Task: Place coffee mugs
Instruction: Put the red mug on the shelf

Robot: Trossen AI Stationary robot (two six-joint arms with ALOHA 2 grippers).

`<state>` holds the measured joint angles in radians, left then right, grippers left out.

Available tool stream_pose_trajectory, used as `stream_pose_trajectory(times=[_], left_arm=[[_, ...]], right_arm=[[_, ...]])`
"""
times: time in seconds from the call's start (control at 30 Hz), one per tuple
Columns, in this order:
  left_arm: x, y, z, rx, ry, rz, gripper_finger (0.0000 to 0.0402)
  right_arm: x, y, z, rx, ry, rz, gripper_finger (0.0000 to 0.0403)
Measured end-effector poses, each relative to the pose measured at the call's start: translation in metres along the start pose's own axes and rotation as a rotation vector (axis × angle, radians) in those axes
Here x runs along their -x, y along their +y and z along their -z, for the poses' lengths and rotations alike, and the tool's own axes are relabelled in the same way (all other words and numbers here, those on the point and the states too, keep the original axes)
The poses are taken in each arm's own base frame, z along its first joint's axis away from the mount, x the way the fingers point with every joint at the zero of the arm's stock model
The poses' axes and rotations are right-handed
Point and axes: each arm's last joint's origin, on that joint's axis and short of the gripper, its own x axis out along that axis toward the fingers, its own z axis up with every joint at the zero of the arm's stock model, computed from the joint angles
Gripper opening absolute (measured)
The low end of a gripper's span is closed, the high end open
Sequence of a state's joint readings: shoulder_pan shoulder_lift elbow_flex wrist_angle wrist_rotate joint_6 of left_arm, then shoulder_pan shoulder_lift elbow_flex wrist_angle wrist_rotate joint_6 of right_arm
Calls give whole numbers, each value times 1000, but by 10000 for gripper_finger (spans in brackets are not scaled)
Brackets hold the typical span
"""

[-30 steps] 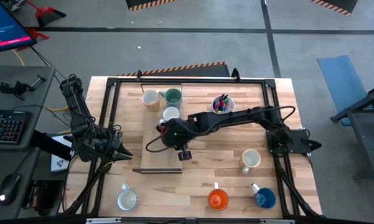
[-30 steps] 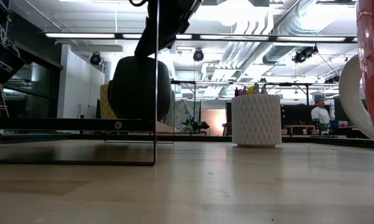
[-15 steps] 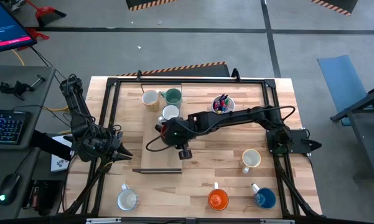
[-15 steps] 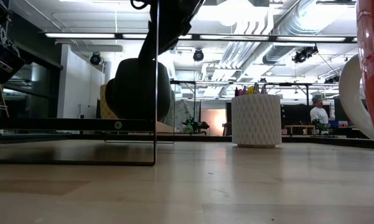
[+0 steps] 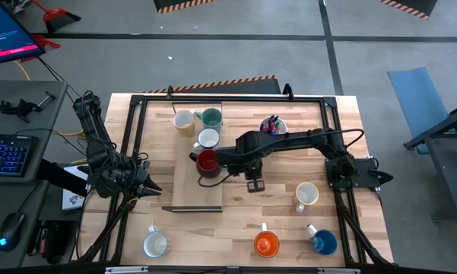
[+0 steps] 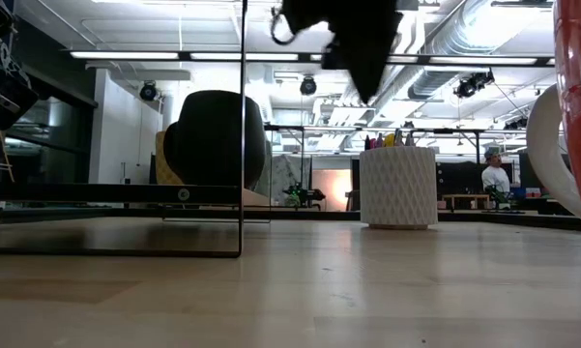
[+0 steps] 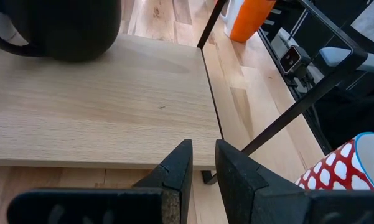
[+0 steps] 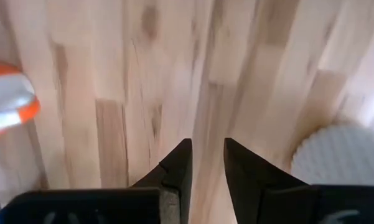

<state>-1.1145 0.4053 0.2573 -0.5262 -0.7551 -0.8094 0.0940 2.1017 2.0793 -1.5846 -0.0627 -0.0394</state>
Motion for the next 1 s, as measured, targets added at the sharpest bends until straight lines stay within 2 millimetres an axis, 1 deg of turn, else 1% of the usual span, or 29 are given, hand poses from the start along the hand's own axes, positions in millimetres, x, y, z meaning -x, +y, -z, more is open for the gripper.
stream_pose_trajectory(times=[0.07,0.17,0.23,0.33,0.43,0.6,0.67,0.73,0.83,0.9,1.0], left_arm=[[0,0,0,0,0,0,60],[0,0,0,1,3,3,60],[0,-1,0,5,11,15,60],[0,-3,-1,66,13,42,60],[1,-11,-9,170,-18,143,60],[8,-30,-32,241,-159,395,60],[14,-34,-45,285,-221,446,60],[18,-38,-56,279,-244,437,60],[19,-47,-69,235,-203,411,60],[21,-58,-81,219,-178,412,60],[19,-76,-95,203,-86,378,60]], right_arm=[[-2,0,0,-8,-10,-2,71],[0,3,6,-12,2,-18,71],[2,6,13,-12,4,-16,71],[3,12,27,-43,24,-10,71],[7,18,45,-84,7,45,71],[3,20,71,-134,-114,80,71],[0,19,82,-149,-173,74,71],[-7,18,92,-165,-221,68,71],[-17,15,106,-196,-274,59,71],[-25,15,115,-225,-285,50,71],[-36,14,126,-272,-273,41,71]])
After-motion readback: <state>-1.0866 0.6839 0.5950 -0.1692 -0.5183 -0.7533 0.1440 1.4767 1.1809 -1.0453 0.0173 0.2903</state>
